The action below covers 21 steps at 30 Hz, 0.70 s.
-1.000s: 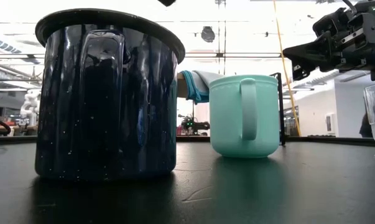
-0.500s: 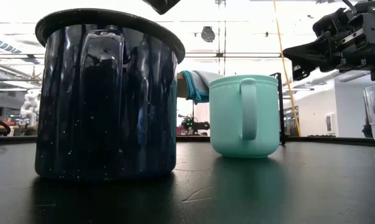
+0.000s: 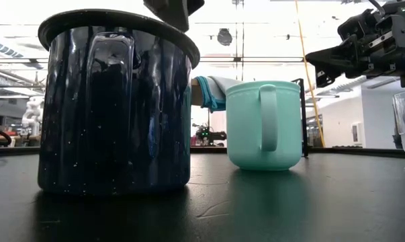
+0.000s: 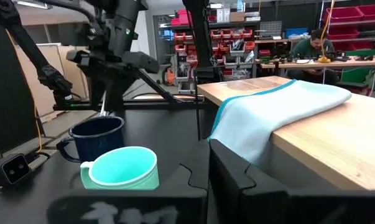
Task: Stack small to large cups/mugs on shelf
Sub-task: Put the dark blue mug to the left on the shelf
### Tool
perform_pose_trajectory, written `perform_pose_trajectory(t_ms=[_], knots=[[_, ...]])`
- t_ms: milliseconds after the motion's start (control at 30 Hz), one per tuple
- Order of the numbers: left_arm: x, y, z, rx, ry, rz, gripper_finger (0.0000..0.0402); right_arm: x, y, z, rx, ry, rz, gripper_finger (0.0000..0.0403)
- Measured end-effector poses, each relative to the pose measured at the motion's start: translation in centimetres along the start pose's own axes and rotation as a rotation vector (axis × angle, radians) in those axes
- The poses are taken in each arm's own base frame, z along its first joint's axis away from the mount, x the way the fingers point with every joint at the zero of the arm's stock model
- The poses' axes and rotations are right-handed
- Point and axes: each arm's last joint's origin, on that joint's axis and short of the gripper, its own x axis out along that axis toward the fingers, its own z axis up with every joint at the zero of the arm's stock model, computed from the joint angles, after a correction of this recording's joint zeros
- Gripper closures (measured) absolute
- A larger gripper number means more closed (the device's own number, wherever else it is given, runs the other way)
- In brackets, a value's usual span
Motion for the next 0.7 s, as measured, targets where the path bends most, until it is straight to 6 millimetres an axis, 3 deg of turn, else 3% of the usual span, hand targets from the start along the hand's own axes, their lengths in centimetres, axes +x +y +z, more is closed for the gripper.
perform_pose_trajectory(t_ms=[300,500,700], knots=[[2.1,0.3,-0.3,0.014,0.053,0.001,0.0136,0.0,0.0,-0.2,0.01,0.021,-0.001,0.0403],[3.7,0.6,-0.5,0.028,0.093,0.0,0.0127,0.0,0.0,-0.3,0.012,0.024,-0.002,0.0403],[3.7,0.8,-0.6,0.017,0.098,-0.002,0.0126,0.0,0.0,-0.3,0.012,0.025,-0.002,0.0403]])
